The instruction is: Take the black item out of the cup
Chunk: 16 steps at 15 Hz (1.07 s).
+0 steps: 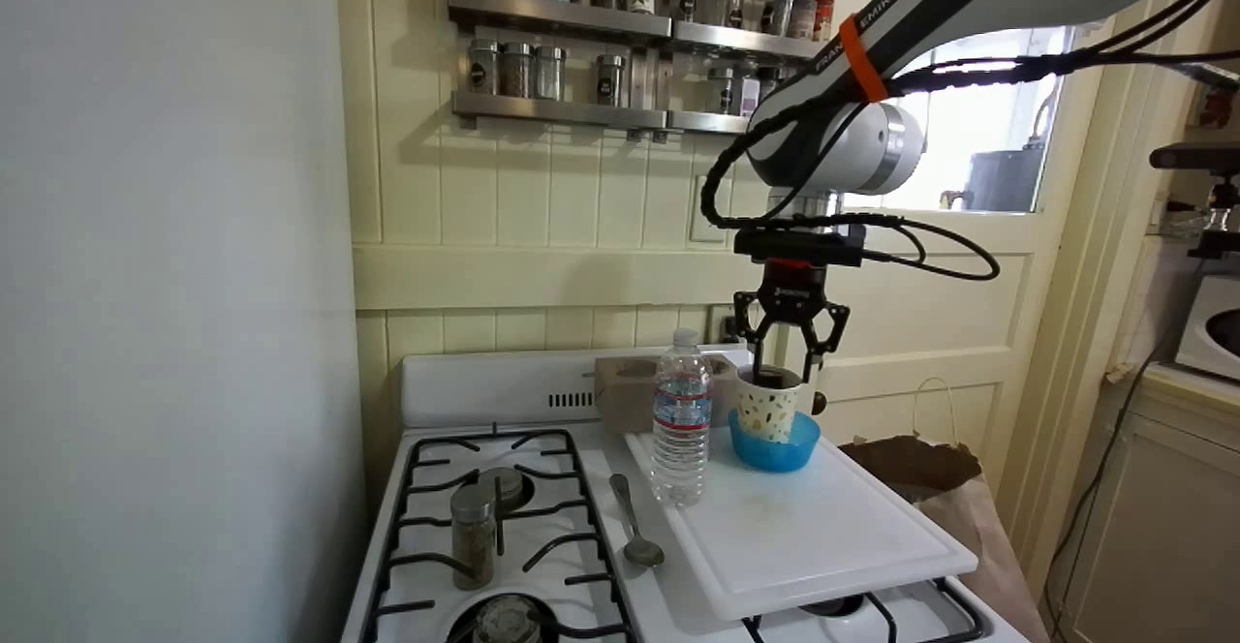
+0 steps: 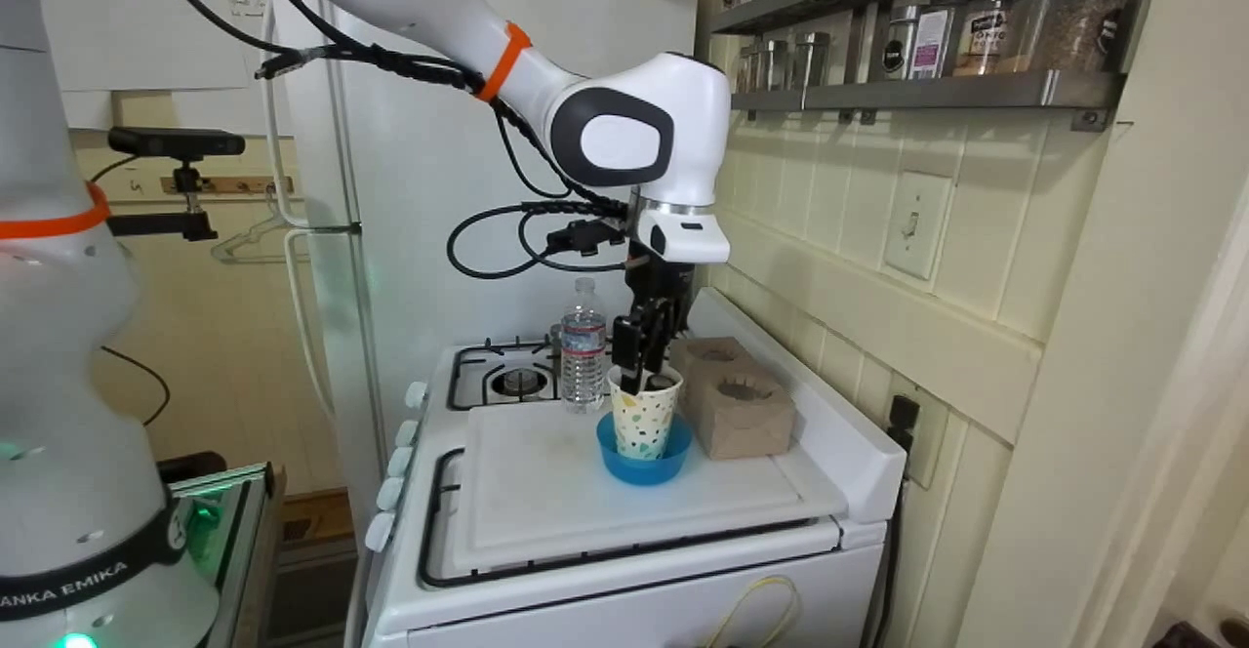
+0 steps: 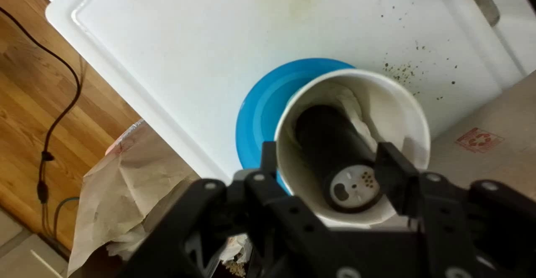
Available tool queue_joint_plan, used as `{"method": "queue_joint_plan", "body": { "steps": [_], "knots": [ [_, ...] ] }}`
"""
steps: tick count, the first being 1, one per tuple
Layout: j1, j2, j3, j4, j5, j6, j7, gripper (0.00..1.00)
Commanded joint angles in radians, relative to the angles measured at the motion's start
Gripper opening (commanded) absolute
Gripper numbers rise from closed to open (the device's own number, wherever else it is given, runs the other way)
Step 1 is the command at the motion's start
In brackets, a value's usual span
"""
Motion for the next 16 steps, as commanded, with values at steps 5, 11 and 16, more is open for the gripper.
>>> {"method": "queue_joint_plan", "body": {
  "steps": [5, 11, 16],
  "knots": [
    [0.002, -0.019, -0.004, 0.014, -0.008, -0.031, 0.007, 0.49],
    [0.003, -0.002, -0.001, 0.041, 0.000, -0.026, -0.002, 0.52],
    [0.005, 0.030, 0.001, 0.076, 0.008, -0.018, -0.011, 0.50]
  ]
}}
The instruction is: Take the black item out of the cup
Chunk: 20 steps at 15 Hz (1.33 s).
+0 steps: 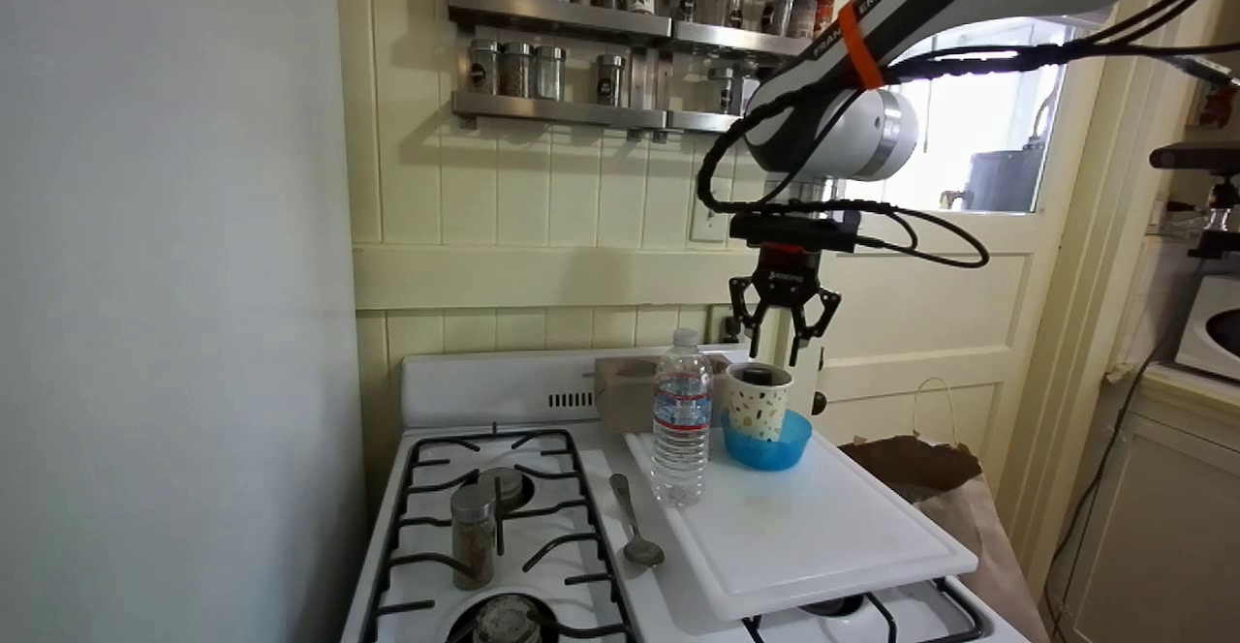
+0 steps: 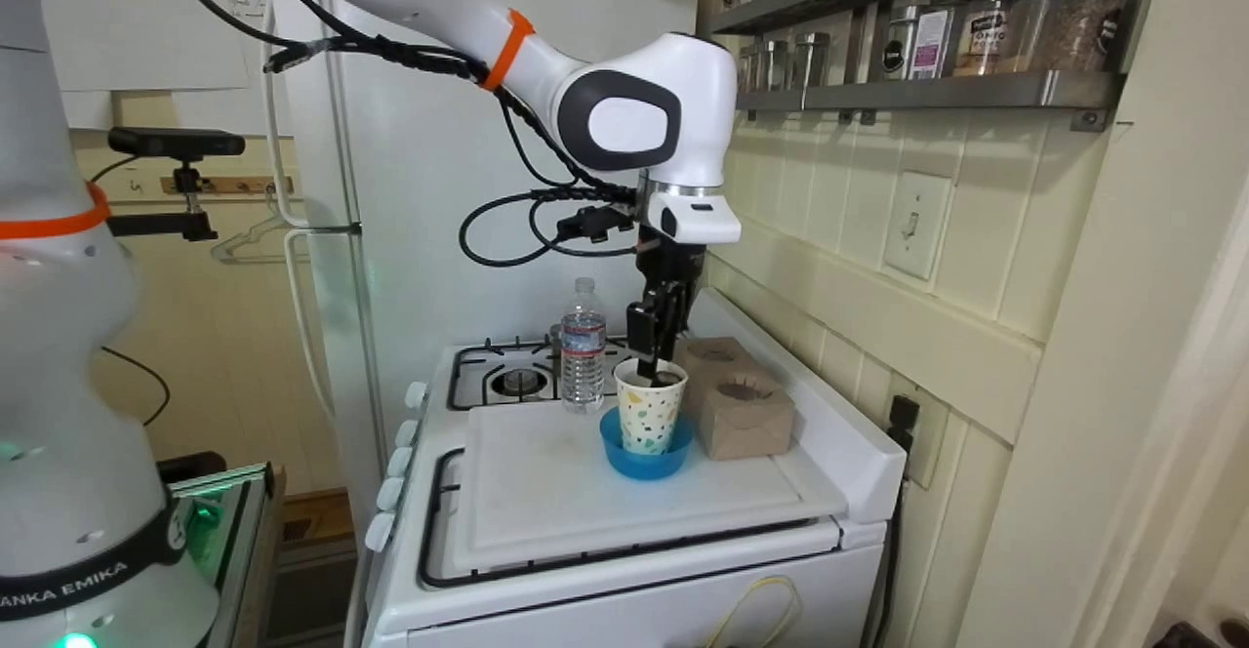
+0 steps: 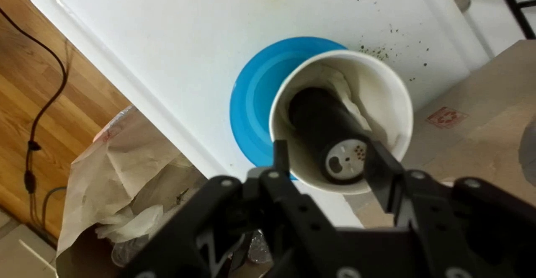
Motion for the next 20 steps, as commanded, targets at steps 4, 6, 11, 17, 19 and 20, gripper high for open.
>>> {"method": "queue_joint_plan", "body": {
  "steps": [4, 6, 11, 17, 19, 20],
  "knots": [
    [0.008, 0.047, 0.002, 0.052, 0.013, -0.019, -0.016, 0.48],
    [0.012, 0.054, 0.004, 0.056, 0.016, -0.018, -0.019, 0.49],
    [0.017, 0.058, 0.008, 0.050, 0.020, -0.018, -0.019, 0.48],
    [0.019, 0.074, 0.010, 0.043, 0.029, -0.015, -0.018, 0.47],
    [0.019, 0.087, 0.009, 0.046, 0.029, -0.012, -0.019, 0.46],
    [0.020, 0.094, 0.008, 0.048, 0.023, -0.008, -0.016, 0.47]
  ]
}}
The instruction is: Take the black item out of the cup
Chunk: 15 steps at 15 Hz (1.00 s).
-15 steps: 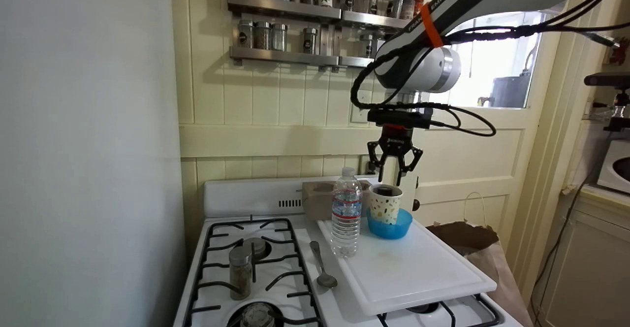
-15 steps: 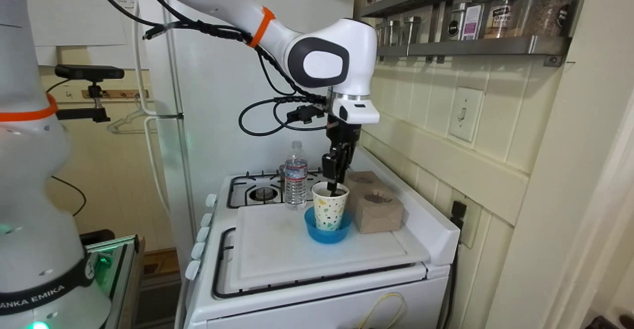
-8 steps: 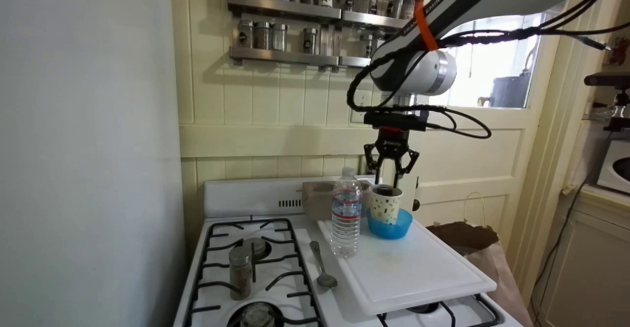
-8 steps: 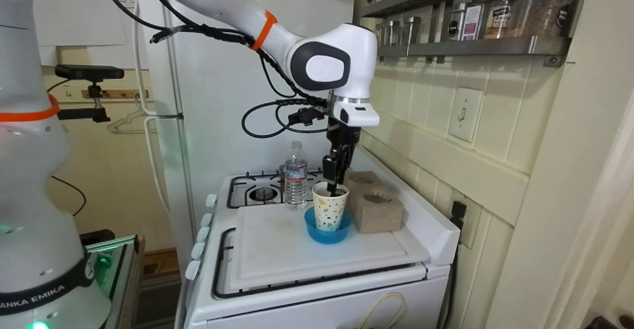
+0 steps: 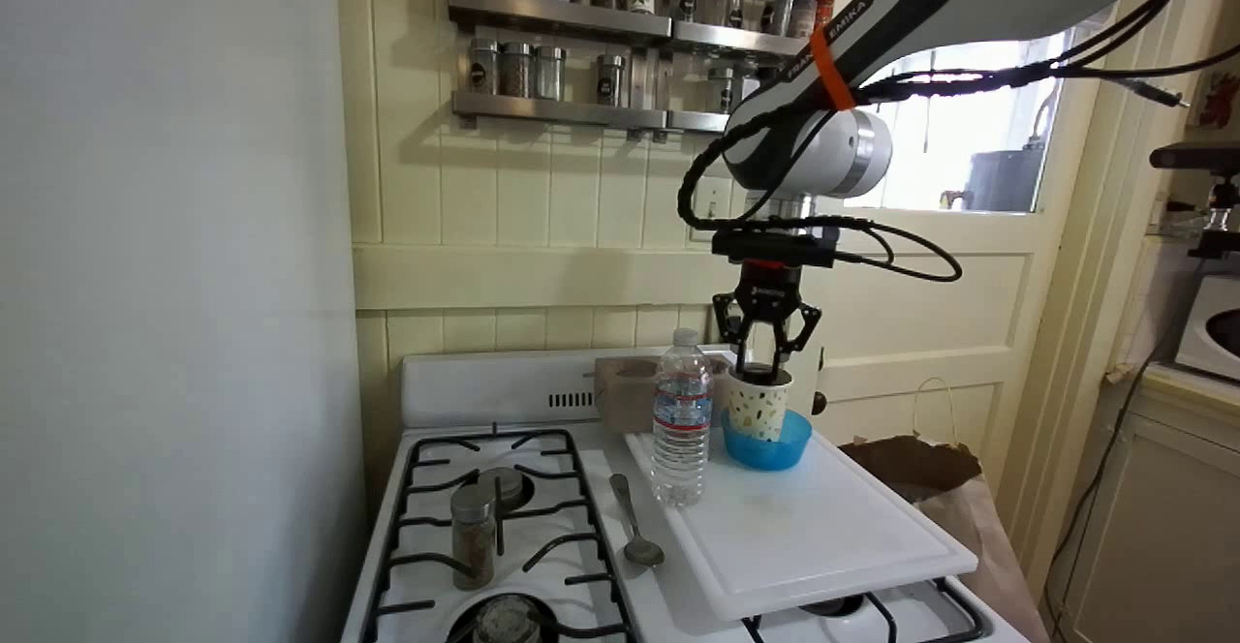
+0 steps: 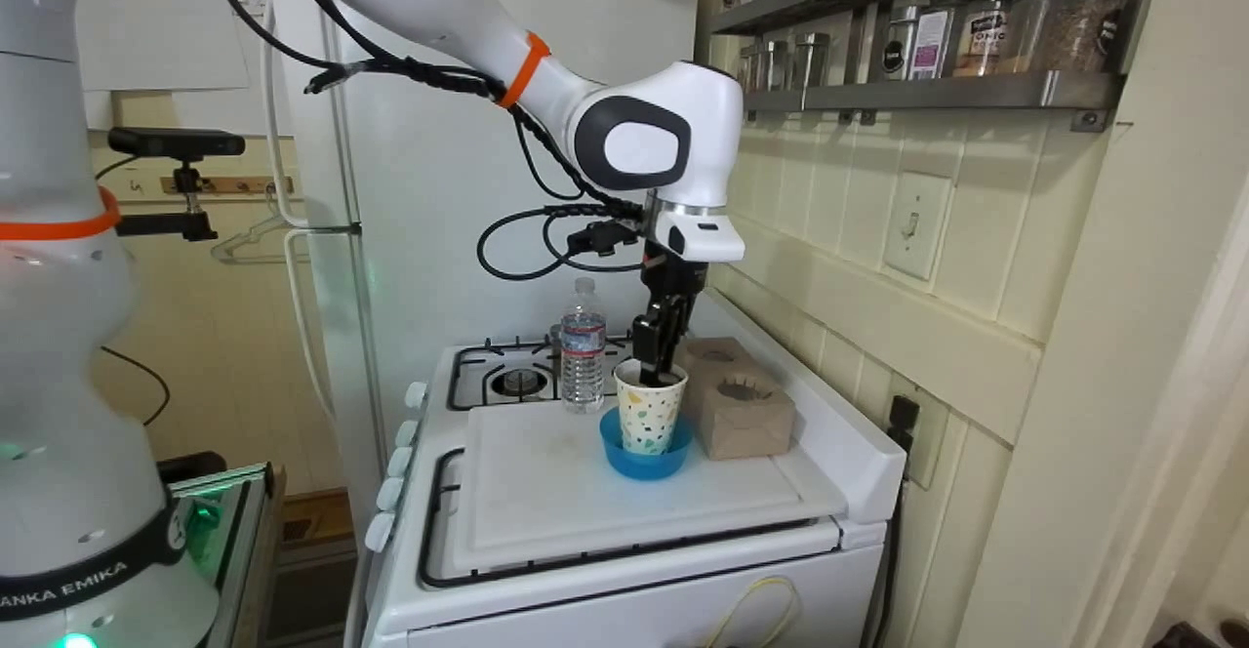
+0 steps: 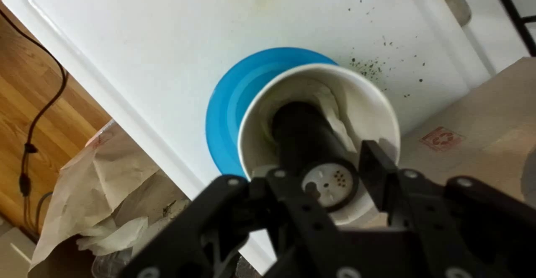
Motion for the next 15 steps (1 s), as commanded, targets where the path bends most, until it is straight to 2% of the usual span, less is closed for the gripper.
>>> {"method": "queue_joint_plan", "body": {
  "steps": [1, 3, 9, 13, 15],
  "knots": [
    [0.010, 0.030, -0.006, 0.012, -0.002, 0.001, -0.005, 0.49],
    [0.016, 0.039, -0.007, 0.018, -0.024, 0.003, 0.006, 0.55],
    [0.039, 0.029, -0.015, 0.021, -0.170, -0.005, 0.074, 0.53],
    [0.048, 0.037, -0.009, 0.023, -0.225, -0.005, 0.093, 0.52],
    [0.055, 0.038, -0.006, 0.023, -0.243, -0.001, 0.097, 0.27]
  ]
}}
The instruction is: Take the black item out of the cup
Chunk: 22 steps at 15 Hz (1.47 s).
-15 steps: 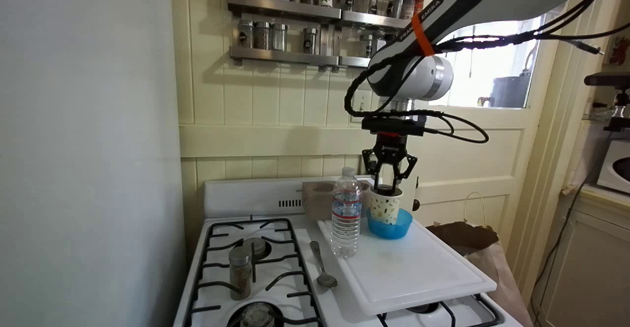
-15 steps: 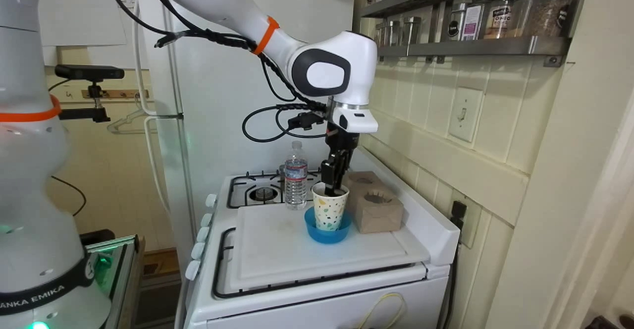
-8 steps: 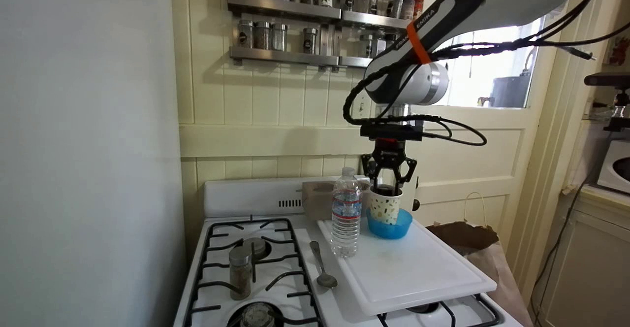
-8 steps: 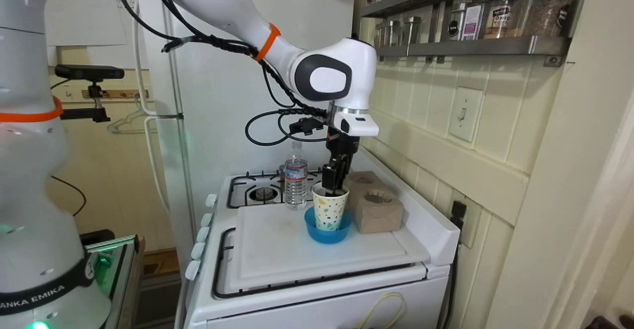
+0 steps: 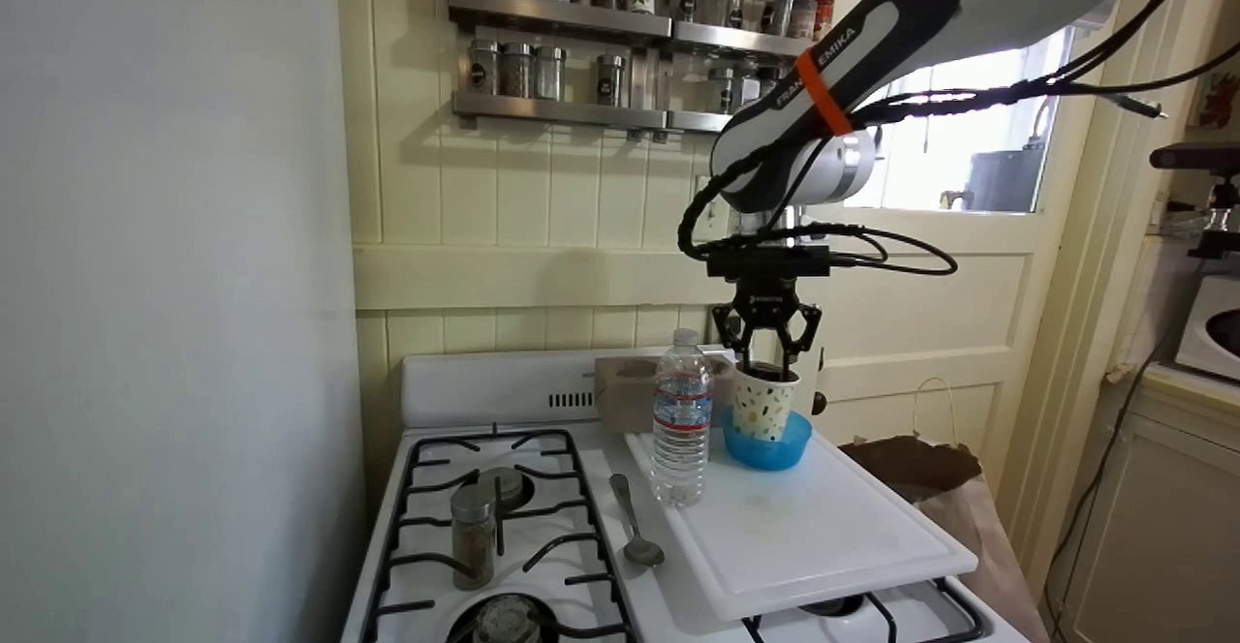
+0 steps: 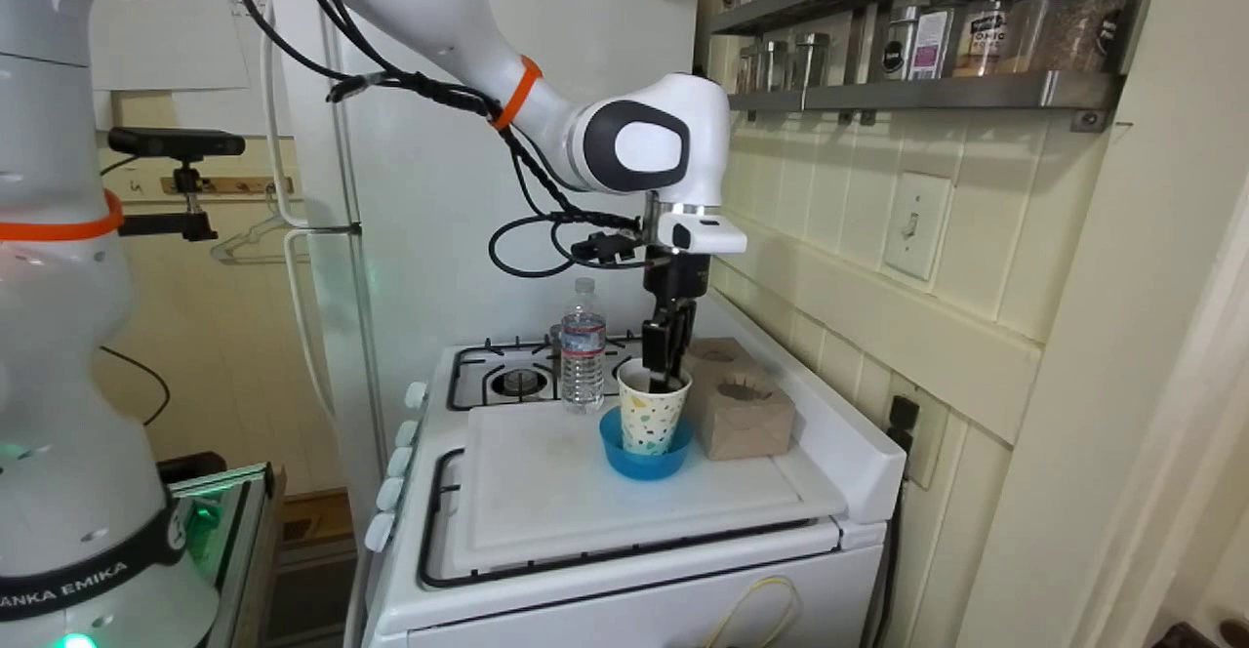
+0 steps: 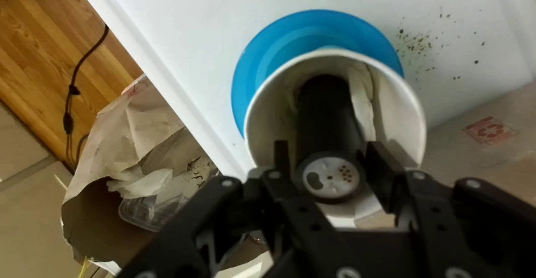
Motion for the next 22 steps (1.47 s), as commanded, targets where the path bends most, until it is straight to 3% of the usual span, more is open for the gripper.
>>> {"method": "queue_joint_plan", "body": {
  "steps": [1, 2, 6, 13, 18, 22],
  "knots": [
    [0.023, 0.008, -0.004, 0.007, -0.052, -0.001, 0.032, 0.25],
    [0.027, 0.006, -0.003, 0.007, -0.061, 0.000, 0.032, 0.18],
    [0.035, -0.017, 0.001, 0.009, -0.074, -0.012, 0.019, 0.18],
    [0.030, -0.198, 0.020, -0.055, -0.065, -0.066, -0.042, 0.18],
    [0.017, -0.381, 0.049, -0.105, -0.108, -0.222, -0.075, 0.18],
    [0.026, -0.492, 0.118, -0.105, -0.109, -0.350, -0.060, 0.18]
  ]
}}
